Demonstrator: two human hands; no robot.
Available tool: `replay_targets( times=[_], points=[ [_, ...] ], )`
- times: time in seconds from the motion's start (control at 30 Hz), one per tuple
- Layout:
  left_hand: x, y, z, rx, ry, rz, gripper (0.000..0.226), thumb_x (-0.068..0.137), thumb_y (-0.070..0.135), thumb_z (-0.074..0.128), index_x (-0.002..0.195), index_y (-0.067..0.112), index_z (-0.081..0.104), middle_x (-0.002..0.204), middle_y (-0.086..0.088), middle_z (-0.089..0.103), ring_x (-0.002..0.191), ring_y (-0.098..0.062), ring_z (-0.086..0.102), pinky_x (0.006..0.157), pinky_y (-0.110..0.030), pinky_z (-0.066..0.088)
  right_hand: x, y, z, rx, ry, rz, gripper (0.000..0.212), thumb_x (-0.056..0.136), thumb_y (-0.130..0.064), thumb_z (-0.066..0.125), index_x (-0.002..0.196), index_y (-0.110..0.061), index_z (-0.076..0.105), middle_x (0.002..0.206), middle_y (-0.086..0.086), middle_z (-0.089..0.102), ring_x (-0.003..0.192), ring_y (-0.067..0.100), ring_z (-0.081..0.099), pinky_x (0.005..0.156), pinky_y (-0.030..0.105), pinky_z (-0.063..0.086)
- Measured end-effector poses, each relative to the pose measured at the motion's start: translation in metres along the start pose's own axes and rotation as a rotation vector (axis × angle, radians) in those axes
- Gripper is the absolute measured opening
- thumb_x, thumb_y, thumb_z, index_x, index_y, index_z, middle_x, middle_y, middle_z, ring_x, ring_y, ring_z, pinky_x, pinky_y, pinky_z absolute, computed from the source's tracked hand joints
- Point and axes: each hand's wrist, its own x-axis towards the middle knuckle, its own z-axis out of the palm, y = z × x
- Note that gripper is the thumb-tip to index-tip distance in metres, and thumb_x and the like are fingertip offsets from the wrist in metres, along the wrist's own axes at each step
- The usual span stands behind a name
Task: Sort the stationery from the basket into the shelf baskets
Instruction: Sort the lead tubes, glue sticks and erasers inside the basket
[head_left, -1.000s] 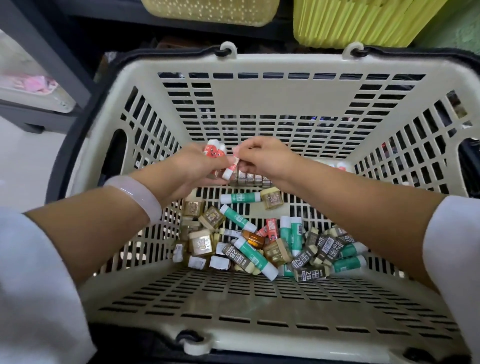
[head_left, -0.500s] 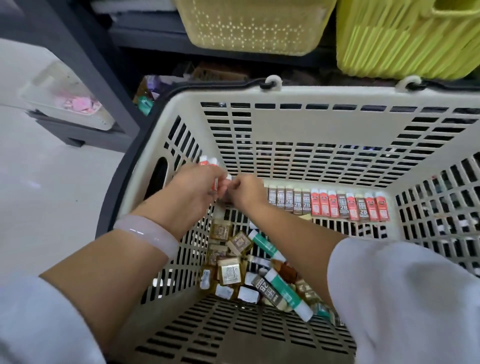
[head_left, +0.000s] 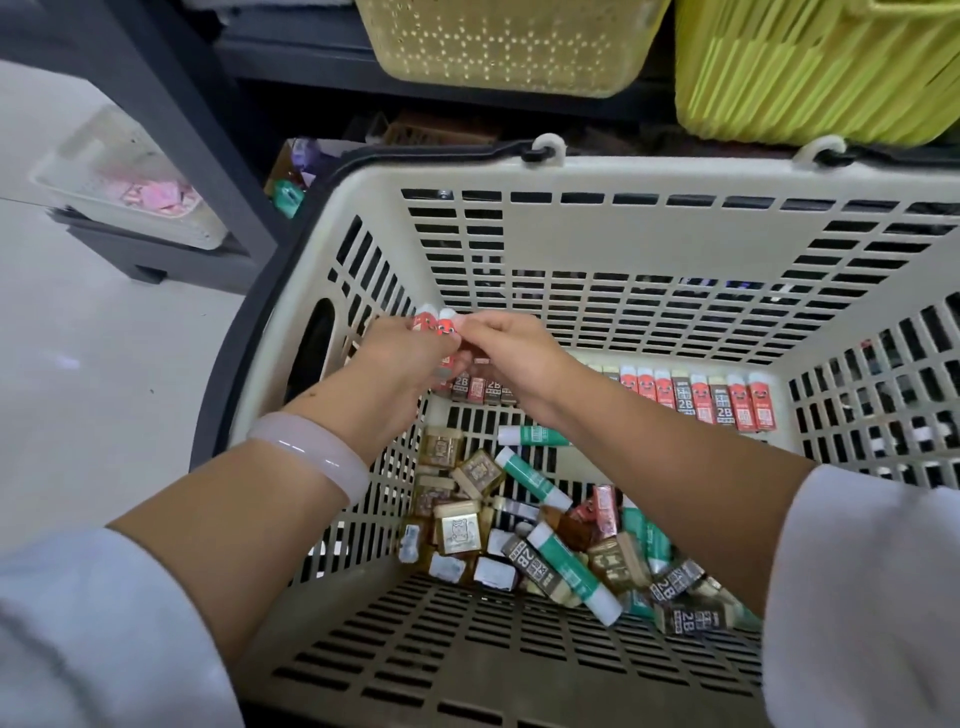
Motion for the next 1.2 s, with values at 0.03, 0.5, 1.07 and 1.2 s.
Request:
replay_targets(
  times=[0.03,0.5,1.07,1.2],
  points=[
    [0.0,-0.001,0.0,0.017,0.0,-0.006,0.02,0.089,-0.001,0.054,0.108,0.001,0.048,0.097,-0.016,0.06,0.071,-0.016,0.063,0.067,-0.022,0.056,0.001,0.0,-0.002,0.009,0.021,0.006,0.018,0.092,-0.015,0.054,0.08,-0.01,0.066,0.073,0.002,0.062,0.064,0.008,0.056,0.068,0.022,0.05],
    [0.002,-0.004,0.003,0.158,0.02,-0.043,0.009,0.088,-0.005,0.053,0.095,0.0,0.054,0.083,-0.016,0.059,0.067,-0.018,0.061,0.053,-0.02,0.055,0.032,0.032,0.007,-0.43,0.415,0.153,0.014,0.087,-0.01,0.059,0.096,-0.004,0.067,0.098,0.013,0.067,0.086,0.026,0.065,0.079,0.041,0.056],
    [0.006,-0.012,0.005,0.504,-0.005,-0.053,0.023,0.093,0.007,0.049,0.116,0.003,0.052,0.113,-0.015,0.057,0.106,-0.025,0.055,0.068,-0.03,0.045,0.012,0.026,-0.019,-0.242,0.355,0.097,0.016,0.086,-0.014,0.063,0.083,-0.015,0.048,0.098,0.012,0.061,0.079,0.018,0.061,0.075,0.031,0.055],
    [0.015,-0.018,0.005,0.59,0.021,-0.011,0.03,0.095,0.009,0.041,0.122,0.002,0.052,0.118,-0.019,0.058,0.102,-0.027,0.055,0.081,-0.033,0.043,0.022,0.039,-0.011,-0.49,0.462,0.029,0.014,0.086,-0.015,0.063,0.097,-0.011,0.055,0.103,0.007,0.058,0.088,0.019,0.054,0.072,0.028,0.044]
  ],
)
